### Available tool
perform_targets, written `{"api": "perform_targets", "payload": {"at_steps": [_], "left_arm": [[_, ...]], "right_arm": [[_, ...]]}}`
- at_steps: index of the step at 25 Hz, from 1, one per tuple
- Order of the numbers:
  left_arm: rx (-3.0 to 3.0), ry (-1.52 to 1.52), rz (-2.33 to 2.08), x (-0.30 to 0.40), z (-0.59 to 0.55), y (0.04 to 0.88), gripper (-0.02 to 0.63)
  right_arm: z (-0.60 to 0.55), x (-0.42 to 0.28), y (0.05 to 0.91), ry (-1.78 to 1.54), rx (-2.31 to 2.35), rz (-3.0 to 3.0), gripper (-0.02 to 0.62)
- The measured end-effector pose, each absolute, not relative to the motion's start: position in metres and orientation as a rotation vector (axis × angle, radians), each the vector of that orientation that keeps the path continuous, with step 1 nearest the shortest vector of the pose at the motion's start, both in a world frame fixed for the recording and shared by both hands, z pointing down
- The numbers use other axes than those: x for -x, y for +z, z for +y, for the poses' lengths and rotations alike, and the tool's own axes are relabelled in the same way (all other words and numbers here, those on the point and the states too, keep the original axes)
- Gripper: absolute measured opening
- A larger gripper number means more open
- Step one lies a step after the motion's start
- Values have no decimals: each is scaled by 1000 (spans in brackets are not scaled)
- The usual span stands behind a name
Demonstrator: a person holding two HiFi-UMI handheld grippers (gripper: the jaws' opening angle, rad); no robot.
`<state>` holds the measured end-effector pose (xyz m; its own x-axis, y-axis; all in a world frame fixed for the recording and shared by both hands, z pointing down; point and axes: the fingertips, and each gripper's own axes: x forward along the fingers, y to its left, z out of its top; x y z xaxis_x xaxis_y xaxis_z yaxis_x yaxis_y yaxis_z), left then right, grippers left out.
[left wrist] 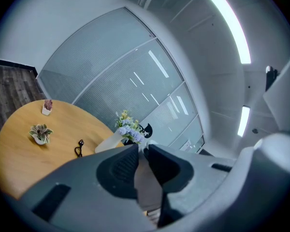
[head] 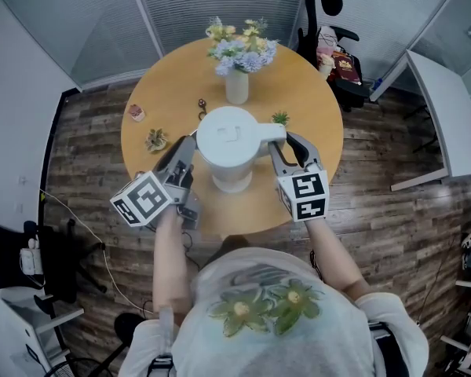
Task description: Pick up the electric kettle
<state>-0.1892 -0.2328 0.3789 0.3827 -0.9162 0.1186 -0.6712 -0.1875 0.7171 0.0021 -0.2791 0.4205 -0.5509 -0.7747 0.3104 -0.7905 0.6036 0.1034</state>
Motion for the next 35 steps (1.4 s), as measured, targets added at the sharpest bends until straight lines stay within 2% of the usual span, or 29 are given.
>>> {"api": "perform_targets", "payload": {"at_steps": [35], "left_arm": [[-1878,-626,-1366,175,-174,351,66]], "right_arm": [[-223,-21,382,19,-1253,-2602,147]]}}
